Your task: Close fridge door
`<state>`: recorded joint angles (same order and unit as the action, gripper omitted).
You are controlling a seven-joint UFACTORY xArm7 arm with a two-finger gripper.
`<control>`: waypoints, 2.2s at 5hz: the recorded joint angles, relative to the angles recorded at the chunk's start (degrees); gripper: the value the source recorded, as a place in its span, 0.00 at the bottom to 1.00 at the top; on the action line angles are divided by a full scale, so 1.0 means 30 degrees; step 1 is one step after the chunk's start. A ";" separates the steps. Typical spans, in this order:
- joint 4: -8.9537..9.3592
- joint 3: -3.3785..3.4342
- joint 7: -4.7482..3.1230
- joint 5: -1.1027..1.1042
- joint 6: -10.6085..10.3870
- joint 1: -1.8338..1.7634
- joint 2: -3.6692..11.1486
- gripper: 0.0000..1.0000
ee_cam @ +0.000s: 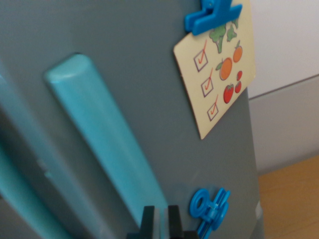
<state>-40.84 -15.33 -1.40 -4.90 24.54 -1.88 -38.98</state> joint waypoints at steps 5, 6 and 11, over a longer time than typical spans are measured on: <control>-0.0971 0.0075 0.0000 0.0000 -0.0004 -0.0005 0.2175 1.00; -0.1611 0.0414 0.0000 0.0000 -0.0005 -0.0007 0.3104 1.00; -0.3702 0.1510 0.0000 0.0000 -0.0007 -0.0008 0.5321 1.00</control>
<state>-51.94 -10.80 -1.40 -4.90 24.52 -1.90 -23.02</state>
